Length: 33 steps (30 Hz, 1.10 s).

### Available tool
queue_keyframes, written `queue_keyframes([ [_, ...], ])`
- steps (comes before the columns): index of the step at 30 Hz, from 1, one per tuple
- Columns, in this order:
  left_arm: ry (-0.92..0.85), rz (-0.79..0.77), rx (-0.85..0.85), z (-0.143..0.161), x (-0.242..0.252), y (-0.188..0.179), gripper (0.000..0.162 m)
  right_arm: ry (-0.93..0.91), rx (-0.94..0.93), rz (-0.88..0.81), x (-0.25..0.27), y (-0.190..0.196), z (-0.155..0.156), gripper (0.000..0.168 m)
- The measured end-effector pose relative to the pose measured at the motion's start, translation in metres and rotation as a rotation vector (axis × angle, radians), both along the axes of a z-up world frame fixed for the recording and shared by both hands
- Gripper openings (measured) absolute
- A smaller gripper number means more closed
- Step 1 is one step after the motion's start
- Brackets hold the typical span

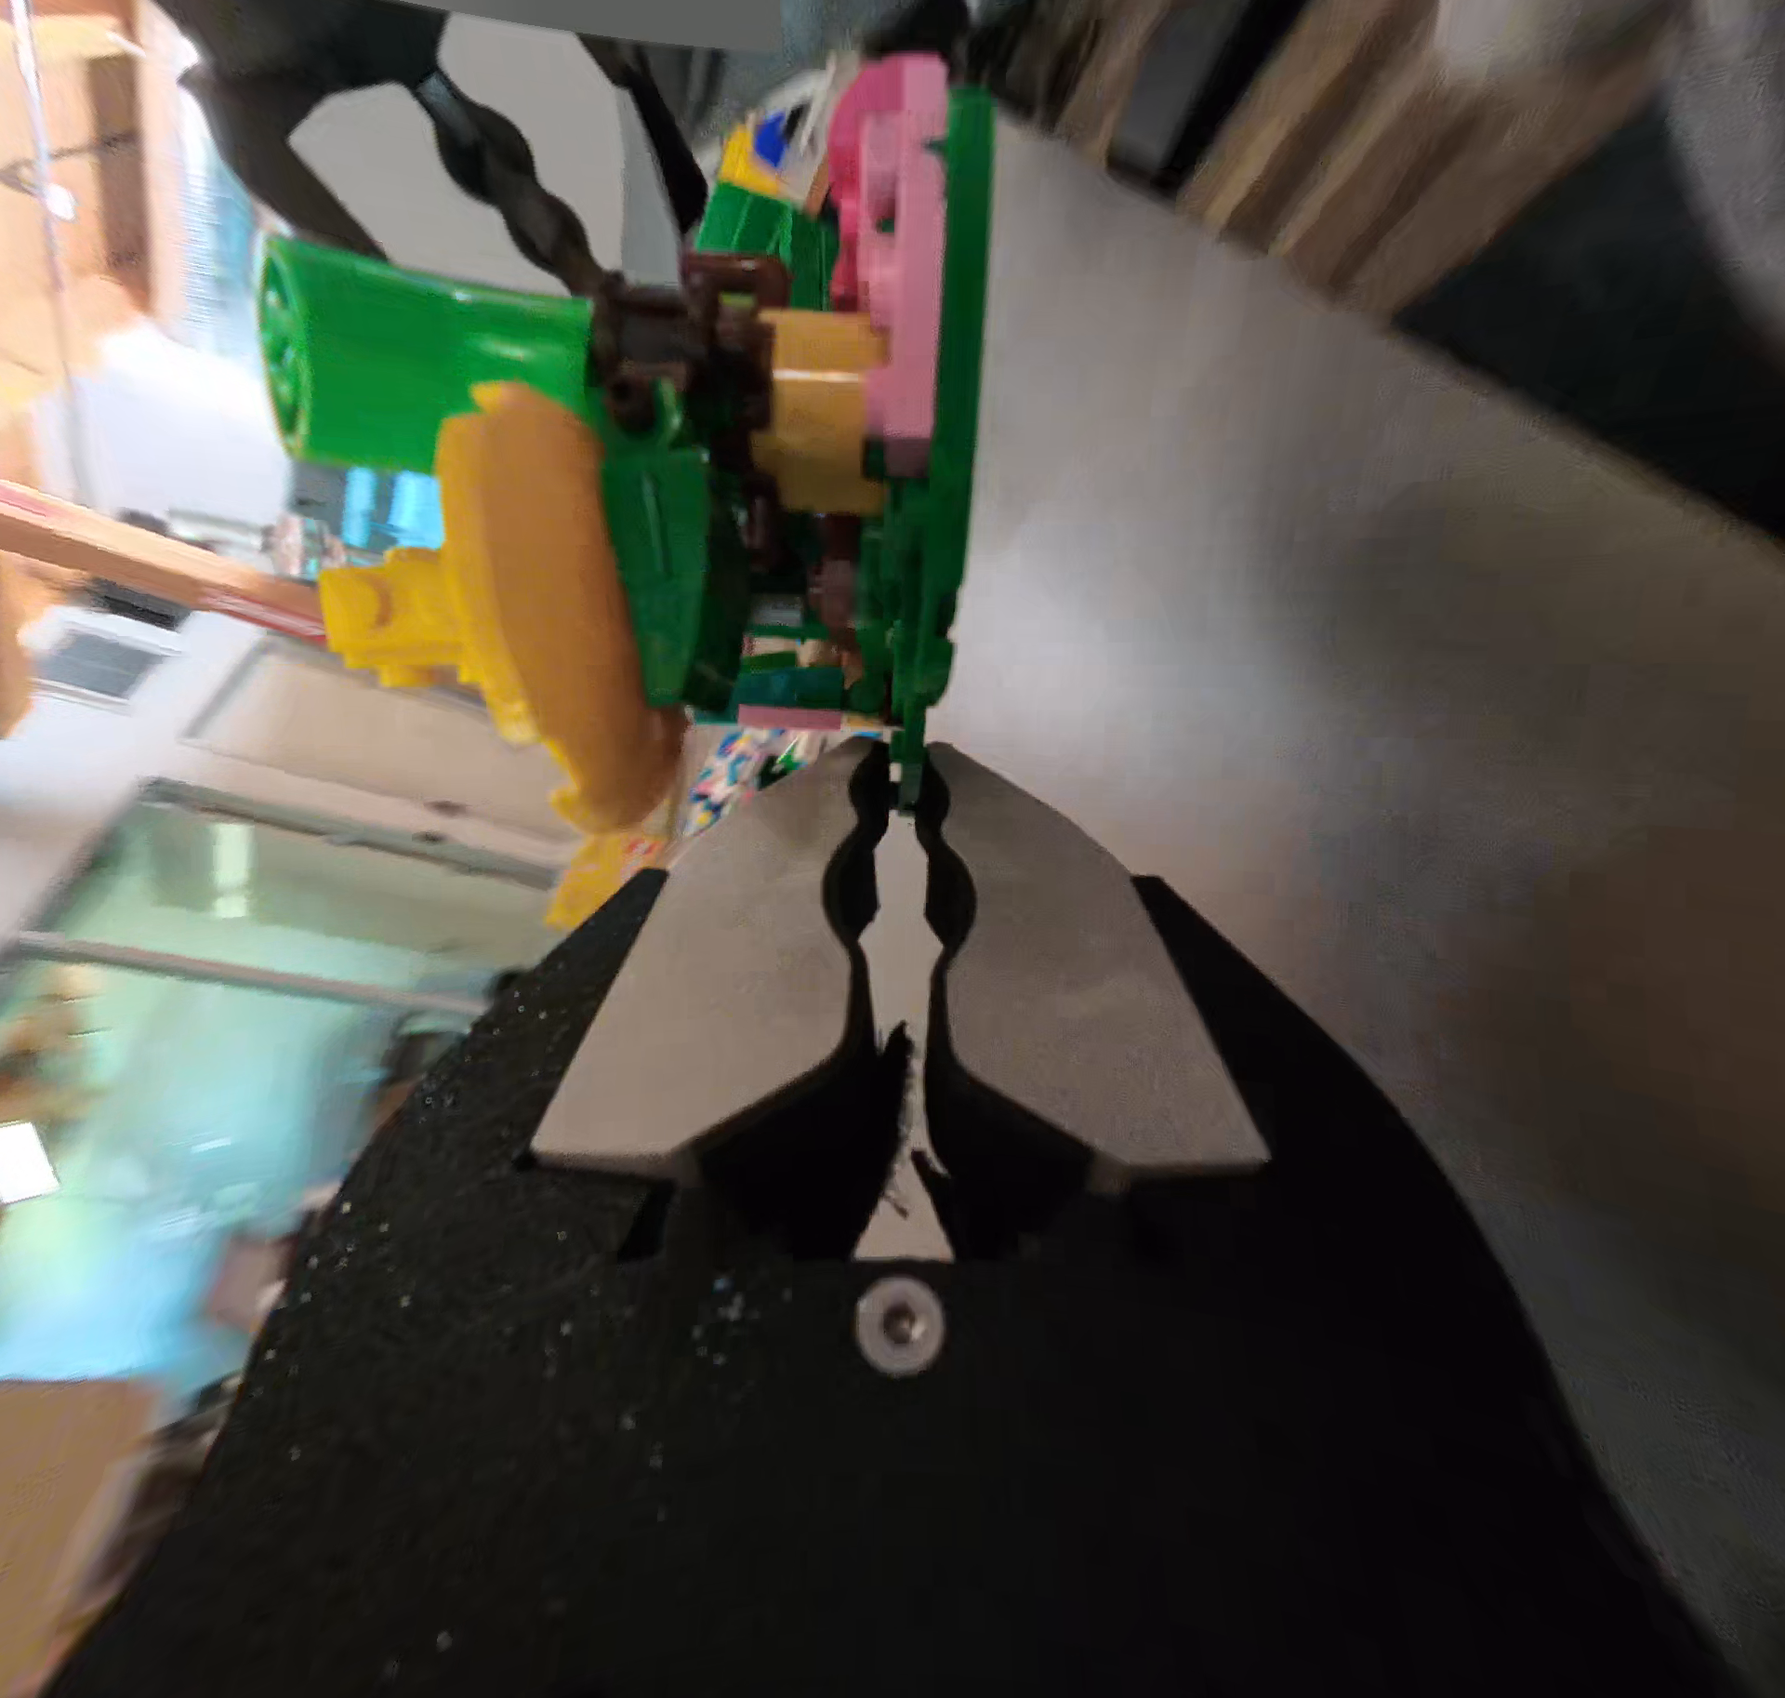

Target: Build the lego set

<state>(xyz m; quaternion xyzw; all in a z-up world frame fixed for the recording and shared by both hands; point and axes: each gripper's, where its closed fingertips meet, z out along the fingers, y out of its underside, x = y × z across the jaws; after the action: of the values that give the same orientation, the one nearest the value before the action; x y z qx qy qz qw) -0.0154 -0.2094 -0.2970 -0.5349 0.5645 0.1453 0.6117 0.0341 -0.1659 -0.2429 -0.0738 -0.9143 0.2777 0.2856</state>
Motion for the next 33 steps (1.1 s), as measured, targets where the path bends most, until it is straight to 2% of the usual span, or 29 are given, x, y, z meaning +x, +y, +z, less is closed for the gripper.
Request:
queue_keyframes([
  [6, -0.375, -0.243, -0.273, 0.052, -0.010, -0.011, 0.004, 0.143, -0.247, 0.083, -0.013, -0.014, 0.059, 0.002],
  [9, -0.483, -0.316, -0.361, 0.062, -0.018, -0.016, 0.004, 0.175, -0.349, 0.118, -0.020, -0.019, 0.071, 0.002],
  [11, -0.507, -0.316, -0.357, 0.064, -0.022, -0.016, 0.004, 0.193, -0.355, 0.111, -0.025, -0.018, 0.069, 0.002],
  [15, -0.347, -0.133, -0.277, 0.046, -0.037, -0.004, 0.004, 0.190, -0.324, 0.063, -0.030, -0.012, 0.058, 0.002],
  [22, 0.030, 0.164, -0.033, 0.020, -0.054, 0.014, 0.005, 0.143, -0.029, -0.023, -0.025, -0.006, 0.016, 0.002],
  [27, 0.254, 0.228, 0.064, -0.005, -0.049, 0.015, 0.004, 0.156, 0.200, -0.079, -0.023, 0.000, -0.019, 0.002],
  [33, 0.409, 0.206, 0.035, -0.037, -0.044, 0.013, 0.005, 0.113, 0.226, -0.041, -0.014, -0.007, -0.048, 0.002],
])
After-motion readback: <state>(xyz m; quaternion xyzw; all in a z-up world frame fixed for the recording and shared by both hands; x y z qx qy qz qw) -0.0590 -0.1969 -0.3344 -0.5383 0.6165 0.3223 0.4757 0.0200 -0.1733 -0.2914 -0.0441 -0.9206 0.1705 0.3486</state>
